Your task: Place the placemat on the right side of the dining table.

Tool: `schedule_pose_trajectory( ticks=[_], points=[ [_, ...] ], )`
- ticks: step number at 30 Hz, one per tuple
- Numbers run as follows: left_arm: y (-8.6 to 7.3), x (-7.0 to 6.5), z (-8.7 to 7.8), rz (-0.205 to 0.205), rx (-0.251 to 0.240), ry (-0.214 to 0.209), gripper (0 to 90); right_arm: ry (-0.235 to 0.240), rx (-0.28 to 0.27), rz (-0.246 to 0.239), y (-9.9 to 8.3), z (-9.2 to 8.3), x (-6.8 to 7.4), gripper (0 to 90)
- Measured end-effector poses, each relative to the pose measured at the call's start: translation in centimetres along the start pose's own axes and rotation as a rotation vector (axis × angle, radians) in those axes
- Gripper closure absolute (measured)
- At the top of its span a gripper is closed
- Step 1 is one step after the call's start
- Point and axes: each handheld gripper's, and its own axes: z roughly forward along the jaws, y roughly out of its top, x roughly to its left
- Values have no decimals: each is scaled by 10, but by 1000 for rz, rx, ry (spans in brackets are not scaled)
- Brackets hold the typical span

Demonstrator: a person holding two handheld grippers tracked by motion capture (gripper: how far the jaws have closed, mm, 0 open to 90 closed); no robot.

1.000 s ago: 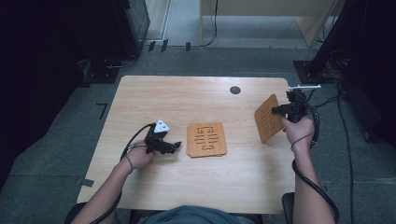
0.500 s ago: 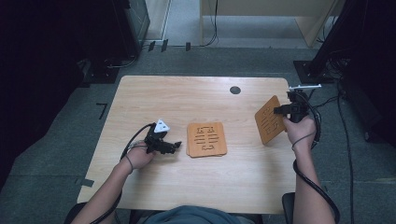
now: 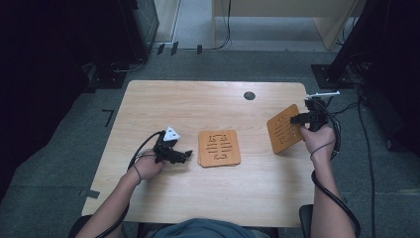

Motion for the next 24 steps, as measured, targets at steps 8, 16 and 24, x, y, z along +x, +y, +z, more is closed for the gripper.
schedule_pose_trajectory(
  ticks=[8,16,24],
  points=[
    [0,0,0,0,0,0,99,-6,15,2,-2,6,-6,673],
    [0,0,0,-2,-1,0,99,1,30,22,-4,14,-14,627],
    [0,0,0,-2,-1,0,99,-11,31,17,-5,20,-18,588]
  ],
)
